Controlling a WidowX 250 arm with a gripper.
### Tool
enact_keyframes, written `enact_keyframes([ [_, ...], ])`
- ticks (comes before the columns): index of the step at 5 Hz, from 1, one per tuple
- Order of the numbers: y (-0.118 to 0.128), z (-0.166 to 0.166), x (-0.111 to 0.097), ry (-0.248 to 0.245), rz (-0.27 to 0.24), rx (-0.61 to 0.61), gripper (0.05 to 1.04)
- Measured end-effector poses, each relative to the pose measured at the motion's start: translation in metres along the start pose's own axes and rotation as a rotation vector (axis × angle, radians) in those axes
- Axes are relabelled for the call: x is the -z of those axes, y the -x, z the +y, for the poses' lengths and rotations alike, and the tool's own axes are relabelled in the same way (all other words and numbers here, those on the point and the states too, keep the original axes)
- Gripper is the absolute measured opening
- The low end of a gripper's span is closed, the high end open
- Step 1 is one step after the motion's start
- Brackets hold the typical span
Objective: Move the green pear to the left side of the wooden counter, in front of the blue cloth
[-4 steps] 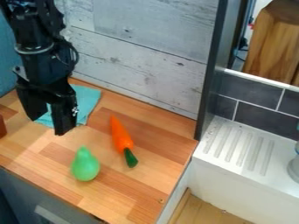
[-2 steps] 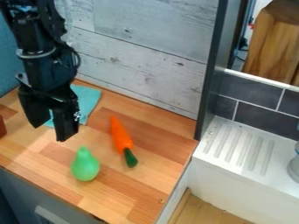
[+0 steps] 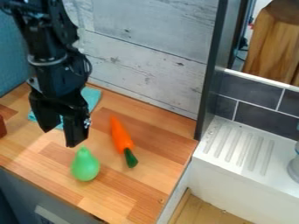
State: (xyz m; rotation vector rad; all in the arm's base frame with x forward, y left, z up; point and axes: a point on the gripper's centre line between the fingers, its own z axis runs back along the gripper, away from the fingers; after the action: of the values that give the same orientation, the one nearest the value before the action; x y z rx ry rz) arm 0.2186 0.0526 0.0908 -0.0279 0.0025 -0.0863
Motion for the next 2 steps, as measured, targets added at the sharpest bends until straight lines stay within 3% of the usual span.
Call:
enact_keyframes([
  [2,-0.005,-0.003,0.031,-0.059,0.092,-0.010,1.000],
])
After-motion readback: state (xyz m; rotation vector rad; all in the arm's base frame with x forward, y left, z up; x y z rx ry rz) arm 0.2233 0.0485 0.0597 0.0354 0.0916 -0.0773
